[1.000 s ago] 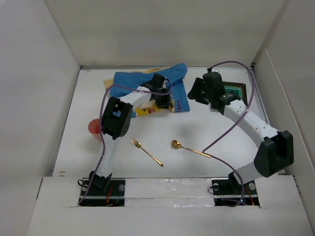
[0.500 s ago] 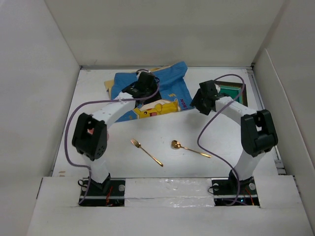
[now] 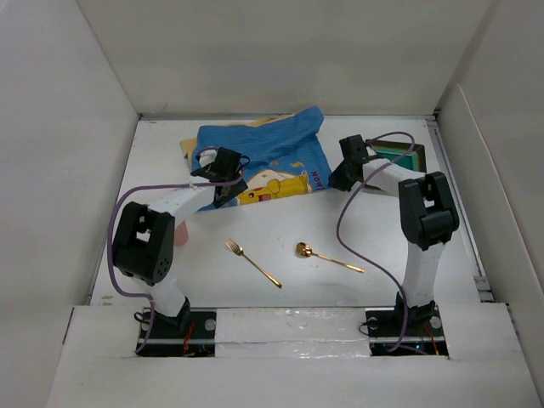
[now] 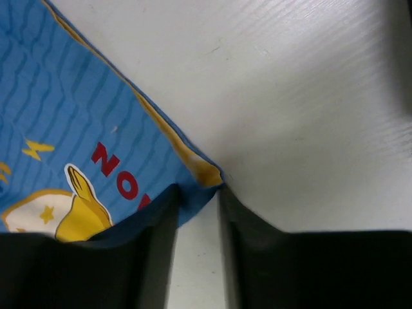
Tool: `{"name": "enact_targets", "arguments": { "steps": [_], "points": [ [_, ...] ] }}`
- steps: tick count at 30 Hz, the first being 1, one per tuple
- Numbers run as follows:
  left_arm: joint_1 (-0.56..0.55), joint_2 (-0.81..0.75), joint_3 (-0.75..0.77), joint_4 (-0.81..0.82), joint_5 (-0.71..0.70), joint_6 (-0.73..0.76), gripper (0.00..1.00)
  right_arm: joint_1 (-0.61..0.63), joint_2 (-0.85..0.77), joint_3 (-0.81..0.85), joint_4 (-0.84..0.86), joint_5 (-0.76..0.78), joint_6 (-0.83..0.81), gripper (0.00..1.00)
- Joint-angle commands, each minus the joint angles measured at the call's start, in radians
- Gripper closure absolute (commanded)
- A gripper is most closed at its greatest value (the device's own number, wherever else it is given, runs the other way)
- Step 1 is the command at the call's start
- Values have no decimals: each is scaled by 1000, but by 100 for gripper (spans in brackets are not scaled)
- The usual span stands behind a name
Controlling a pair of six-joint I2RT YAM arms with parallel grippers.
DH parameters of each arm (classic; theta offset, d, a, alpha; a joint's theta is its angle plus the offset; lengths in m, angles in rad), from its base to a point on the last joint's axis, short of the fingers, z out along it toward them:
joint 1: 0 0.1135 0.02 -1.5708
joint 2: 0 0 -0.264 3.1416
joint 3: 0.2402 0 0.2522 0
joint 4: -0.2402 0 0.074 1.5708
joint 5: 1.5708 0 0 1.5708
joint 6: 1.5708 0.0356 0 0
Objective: Set the dinner table for one person
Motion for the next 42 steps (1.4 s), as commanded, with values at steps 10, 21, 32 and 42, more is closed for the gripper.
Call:
{"name": "enact_targets", "arguments": {
  "steps": [10, 21, 32, 42],
  "points": [
    [0, -102, -135, -11, -47, -55, 40, -79, -200, -115, 45, 15, 36, 100],
    [0, -164, -247, -15, -71, -118, 44, -79, -344, -291, 65, -13, -22, 98],
    [0, -15, -207, -17, -154, -262, 56, -99, -378, -311, 76, -79, -60, 100],
    [0, 45, -161, 0, -184, -260, 100, -110, -389, -331, 84, -108, -73, 100]
  ]
}}
